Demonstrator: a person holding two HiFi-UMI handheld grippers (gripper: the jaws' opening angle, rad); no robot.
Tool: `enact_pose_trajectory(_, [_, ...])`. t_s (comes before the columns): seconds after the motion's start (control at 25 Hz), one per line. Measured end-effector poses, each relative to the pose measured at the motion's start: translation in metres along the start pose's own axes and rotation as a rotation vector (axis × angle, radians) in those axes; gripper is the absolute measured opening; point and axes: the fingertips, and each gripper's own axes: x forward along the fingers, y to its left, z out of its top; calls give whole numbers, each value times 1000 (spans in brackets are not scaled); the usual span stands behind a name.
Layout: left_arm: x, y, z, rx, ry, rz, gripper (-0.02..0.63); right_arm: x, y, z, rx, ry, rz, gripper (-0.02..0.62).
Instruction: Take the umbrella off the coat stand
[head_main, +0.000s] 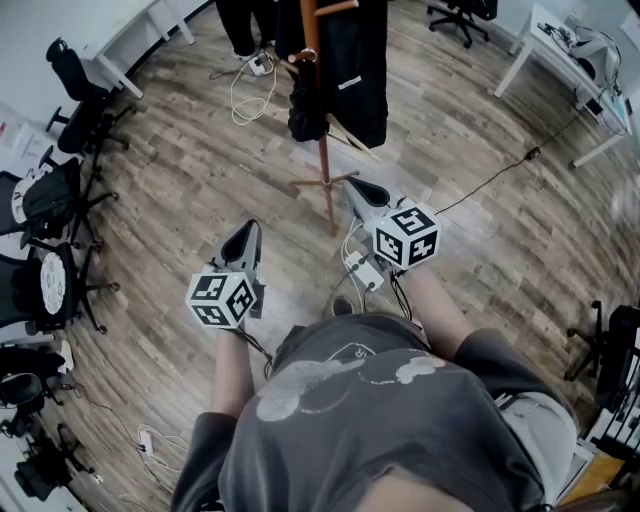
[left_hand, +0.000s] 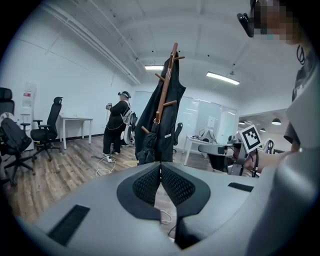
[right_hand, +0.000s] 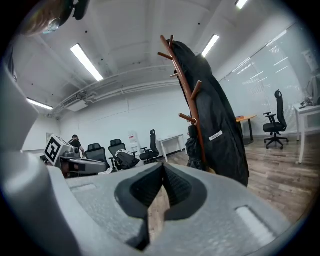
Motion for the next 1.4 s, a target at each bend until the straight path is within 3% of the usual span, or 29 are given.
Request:
enact_pose_trajectory(0.32, [39,0,19,24,17,-20,9,10,-32,2,34,6,-16,-2])
enact_pose_trajectory(0.52, [65,7,31,36,17,-58,9,8,-48,0,49,7,-69,-2])
enact_pose_trajectory(1.12, [201,53,59,63,86,-297,9,55,-118,19,85,-18,-327,-2])
enact_pose_trajectory(1.4, [244,64,66,92,122,-379,9,80,-133,21,109,-17,-391,-2])
